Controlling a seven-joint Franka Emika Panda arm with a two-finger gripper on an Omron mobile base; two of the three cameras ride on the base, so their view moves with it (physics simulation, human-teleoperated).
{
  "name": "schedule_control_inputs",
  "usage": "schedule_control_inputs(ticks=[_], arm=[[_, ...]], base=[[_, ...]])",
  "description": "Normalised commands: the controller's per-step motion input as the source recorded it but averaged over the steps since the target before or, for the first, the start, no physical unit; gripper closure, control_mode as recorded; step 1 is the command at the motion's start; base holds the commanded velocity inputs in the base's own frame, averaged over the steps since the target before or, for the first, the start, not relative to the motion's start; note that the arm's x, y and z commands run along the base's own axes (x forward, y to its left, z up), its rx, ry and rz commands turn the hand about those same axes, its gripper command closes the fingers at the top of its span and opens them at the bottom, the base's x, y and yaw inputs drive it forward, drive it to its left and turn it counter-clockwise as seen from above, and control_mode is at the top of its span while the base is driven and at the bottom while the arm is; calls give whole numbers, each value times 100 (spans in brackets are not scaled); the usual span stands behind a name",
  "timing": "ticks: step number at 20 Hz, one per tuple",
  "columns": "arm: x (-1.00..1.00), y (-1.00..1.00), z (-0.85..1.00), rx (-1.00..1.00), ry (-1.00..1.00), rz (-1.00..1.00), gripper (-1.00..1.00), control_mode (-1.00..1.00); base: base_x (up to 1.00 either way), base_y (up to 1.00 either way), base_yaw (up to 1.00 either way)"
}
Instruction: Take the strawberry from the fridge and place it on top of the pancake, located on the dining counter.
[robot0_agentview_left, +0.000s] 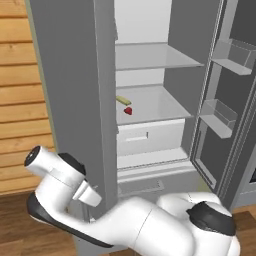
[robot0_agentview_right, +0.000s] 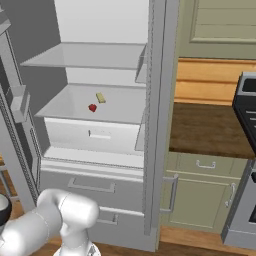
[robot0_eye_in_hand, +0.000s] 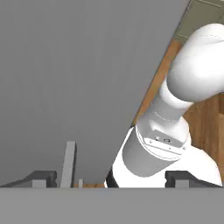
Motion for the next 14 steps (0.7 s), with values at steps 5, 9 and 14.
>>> schedule_control_inputs(ticks=[5, 9, 14], arm=[[-94, -10, 42, 0, -5, 2, -100, -100], [-79, -41, 74, 0, -2, 19, -100, -100], [-91, -31, 70, 2, -3, 23, -100, -100]], base=[[0, 0, 0], [0, 0, 0], [0, 0, 0]])
